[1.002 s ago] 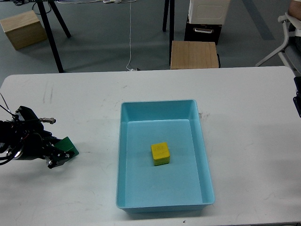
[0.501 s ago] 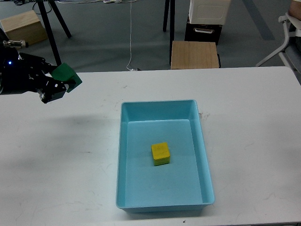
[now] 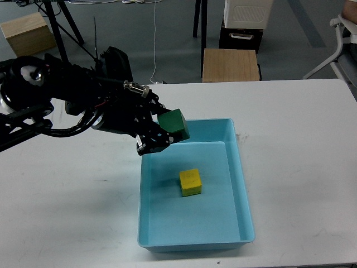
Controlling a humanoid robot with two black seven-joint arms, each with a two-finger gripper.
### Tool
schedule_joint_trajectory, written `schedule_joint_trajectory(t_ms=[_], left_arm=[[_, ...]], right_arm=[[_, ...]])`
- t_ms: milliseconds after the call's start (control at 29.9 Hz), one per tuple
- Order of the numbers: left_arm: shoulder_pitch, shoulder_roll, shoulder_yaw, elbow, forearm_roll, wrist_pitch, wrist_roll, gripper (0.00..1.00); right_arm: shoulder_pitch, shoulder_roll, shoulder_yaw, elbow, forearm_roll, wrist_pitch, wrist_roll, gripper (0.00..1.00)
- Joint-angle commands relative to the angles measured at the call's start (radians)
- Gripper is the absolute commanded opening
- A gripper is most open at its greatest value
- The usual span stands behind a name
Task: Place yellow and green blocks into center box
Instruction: 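Lift the green cube and carry it over the yellow cube, then lower the green cube onto the yellow cube and open the left gripper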
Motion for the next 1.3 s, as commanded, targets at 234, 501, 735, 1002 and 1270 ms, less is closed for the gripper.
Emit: schedule_joint_trajectory(t_ms=[234, 501, 735, 1002, 1270], left_arm=[[0.022, -0.144, 0.127, 0.133, 0.067, 0.0, 0.0, 0.18], [0.076, -0.176, 0.129, 0.145, 0.067, 0.0, 0.0, 0.2], [0.078, -0.219, 0.129, 0.161, 0.067, 0.0, 0.0, 0.29], [0.096, -0.242, 0.125, 0.202, 0.067, 0.0, 0.0, 0.45], [0.102, -0.244, 0.121, 0.205, 0.067, 0.0, 0.0, 0.64]], right_arm=[[-0.011, 0.007, -0.001, -0.013, 0.001, 0.0, 0.004, 0.98], [-0.014, 0.012, -0.001, -0.014, 0.001, 0.0, 0.004, 0.98], [-0.014, 0.012, -0.002, -0.014, 0.001, 0.0, 0.004, 0.98], [-0.019, 0.015, -0.004, -0.013, 0.001, 0.0, 0.004, 0.98], [-0.025, 0.037, -0.004, -0.011, 0.001, -0.002, 0.004, 0.98]])
